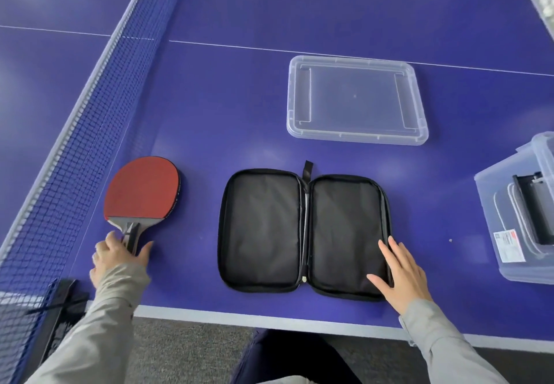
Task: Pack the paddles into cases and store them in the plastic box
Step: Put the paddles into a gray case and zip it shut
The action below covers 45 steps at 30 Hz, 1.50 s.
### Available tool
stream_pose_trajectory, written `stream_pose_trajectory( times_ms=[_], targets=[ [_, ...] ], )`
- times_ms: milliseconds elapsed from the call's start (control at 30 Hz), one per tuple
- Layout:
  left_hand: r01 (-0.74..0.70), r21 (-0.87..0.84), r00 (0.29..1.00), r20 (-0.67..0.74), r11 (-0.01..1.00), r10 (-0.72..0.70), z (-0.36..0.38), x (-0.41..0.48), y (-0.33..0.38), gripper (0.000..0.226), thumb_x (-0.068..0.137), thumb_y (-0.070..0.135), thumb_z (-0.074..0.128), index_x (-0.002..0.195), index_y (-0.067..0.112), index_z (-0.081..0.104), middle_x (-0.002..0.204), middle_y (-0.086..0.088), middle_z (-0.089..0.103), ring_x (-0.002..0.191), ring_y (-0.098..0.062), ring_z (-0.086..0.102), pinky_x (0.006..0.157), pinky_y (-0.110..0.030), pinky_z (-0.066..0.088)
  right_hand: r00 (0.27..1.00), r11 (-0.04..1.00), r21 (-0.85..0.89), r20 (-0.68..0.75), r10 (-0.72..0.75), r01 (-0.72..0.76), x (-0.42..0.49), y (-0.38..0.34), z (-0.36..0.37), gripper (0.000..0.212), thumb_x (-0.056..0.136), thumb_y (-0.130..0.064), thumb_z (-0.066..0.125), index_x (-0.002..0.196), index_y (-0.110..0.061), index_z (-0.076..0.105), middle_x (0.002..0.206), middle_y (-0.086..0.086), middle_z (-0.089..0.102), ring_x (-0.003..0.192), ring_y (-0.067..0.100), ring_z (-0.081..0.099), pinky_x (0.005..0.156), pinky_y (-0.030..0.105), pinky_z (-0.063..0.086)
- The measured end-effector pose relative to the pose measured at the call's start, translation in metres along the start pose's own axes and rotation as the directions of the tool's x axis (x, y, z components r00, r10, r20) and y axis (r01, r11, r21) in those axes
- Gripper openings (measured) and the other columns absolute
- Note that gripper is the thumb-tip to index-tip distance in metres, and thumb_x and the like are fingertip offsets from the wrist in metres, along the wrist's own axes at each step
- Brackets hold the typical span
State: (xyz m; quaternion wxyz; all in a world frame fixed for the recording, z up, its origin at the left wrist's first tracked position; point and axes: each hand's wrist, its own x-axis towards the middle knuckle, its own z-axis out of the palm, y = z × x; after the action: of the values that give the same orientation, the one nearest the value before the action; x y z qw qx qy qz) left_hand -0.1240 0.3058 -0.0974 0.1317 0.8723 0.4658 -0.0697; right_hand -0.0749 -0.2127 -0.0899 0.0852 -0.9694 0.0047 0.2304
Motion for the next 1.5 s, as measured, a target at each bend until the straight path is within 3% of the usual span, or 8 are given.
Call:
stream_pose_trajectory(
  times_ms=[100,333,433,567,700,833,1167,1500],
  targets=[
    [0.008,-0.013,0.997,0.072,1.000,-0.008,-0.005,0.016,0.005,0.059,0.078,0.031,0.073,0.119,-0.005,0.050,0.119,-0.029,0.048,0.115,-0.046,0.043,0.095,-0.055,0.039,1.000,1.000,0.001,0.014,0.019,-0.019,-0.002,0.003,0.000,0.079,0.088,-0.051,0.055,0.150,-0.030,0.011,0.159,-0.008,0.000,0.147,0.015,0.001,0.111,0.040,0.022],
    [0.065,-0.113,0.983,0.178,0.991,-0.044,-0.002,0.037,0.000,0.038,0.080,0.018,0.069,0.100,-0.010,0.052,0.103,-0.035,0.056,0.095,-0.049,0.055,0.081,-0.049,0.045,0.997,0.998,-0.005,0.043,0.060,-0.060,-0.006,0.001,0.004,0.083,0.087,-0.050,0.056,0.150,-0.028,0.008,0.159,-0.007,-0.003,0.147,0.016,0.002,0.111,0.041,0.023],
    [0.056,-0.166,0.990,0.140,0.984,-0.033,0.000,0.031,0.002,0.037,0.081,0.021,0.069,0.093,-0.010,0.053,0.099,-0.035,0.056,0.092,-0.050,0.055,0.077,-0.048,0.044,0.995,0.997,-0.011,0.055,0.083,-0.082,-0.009,-0.003,0.008,0.084,0.087,-0.050,0.057,0.150,-0.027,0.007,0.159,-0.006,-0.005,0.147,0.017,0.002,0.111,0.040,0.025],
    [0.076,-0.210,0.988,0.146,0.975,-0.046,0.001,0.009,0.008,0.041,0.082,0.028,0.067,0.096,-0.009,0.058,0.098,-0.035,0.058,0.093,-0.050,0.056,0.084,-0.054,0.048,0.993,0.994,-0.015,0.057,0.107,-0.107,-0.010,-0.010,0.013,0.086,0.086,-0.052,0.057,0.151,-0.027,0.006,0.159,-0.005,-0.007,0.147,0.019,0.001,0.109,0.040,0.029],
    [0.026,-0.284,0.993,0.114,0.958,0.007,-0.001,-0.037,0.034,0.036,0.082,0.025,0.066,0.094,-0.007,0.056,0.099,-0.032,0.056,0.096,-0.047,0.054,0.084,-0.049,0.045,0.994,0.995,-0.016,0.042,0.103,-0.102,-0.012,-0.009,0.014,0.085,0.087,-0.052,0.055,0.151,-0.026,0.005,0.159,-0.005,-0.007,0.147,0.019,0.000,0.109,0.038,0.028],
    [-0.065,-0.376,0.979,0.154,0.924,0.132,0.013,-0.099,0.074,0.032,0.083,0.028,0.065,0.086,-0.001,0.053,0.088,-0.022,0.056,0.080,-0.041,0.058,0.072,-0.046,0.050,0.997,0.998,-0.021,0.039,0.067,-0.066,-0.013,-0.004,0.014,0.086,0.087,-0.053,0.054,0.151,-0.026,0.004,0.159,-0.005,-0.009,0.147,0.018,-0.001,0.111,0.038,0.026],
    [-0.172,-0.467,0.925,0.227,0.867,0.306,0.080,-0.243,0.202,0.033,0.081,0.021,0.069,0.097,-0.004,0.055,0.103,-0.018,0.055,0.098,-0.035,0.052,0.087,-0.041,0.041,0.997,0.992,-0.105,0.022,-0.073,0.075,-0.014,0.011,0.018,0.083,0.088,-0.060,0.044,0.150,-0.027,0.000,0.159,-0.005,-0.013,0.147,0.019,-0.008,0.116,0.039,0.013],
    [-0.100,-0.402,0.958,0.209,0.910,0.197,0.125,-0.303,0.249,0.035,0.083,0.020,0.066,0.105,-0.002,0.051,0.111,-0.018,0.053,0.108,-0.033,0.047,0.094,-0.035,0.035,0.990,0.988,-0.072,0.029,-0.136,0.138,-0.012,0.020,0.025,0.082,0.089,-0.061,0.039,0.150,-0.025,-0.003,0.158,-0.003,-0.017,0.147,0.021,-0.010,0.116,0.043,0.013]
  ],
)
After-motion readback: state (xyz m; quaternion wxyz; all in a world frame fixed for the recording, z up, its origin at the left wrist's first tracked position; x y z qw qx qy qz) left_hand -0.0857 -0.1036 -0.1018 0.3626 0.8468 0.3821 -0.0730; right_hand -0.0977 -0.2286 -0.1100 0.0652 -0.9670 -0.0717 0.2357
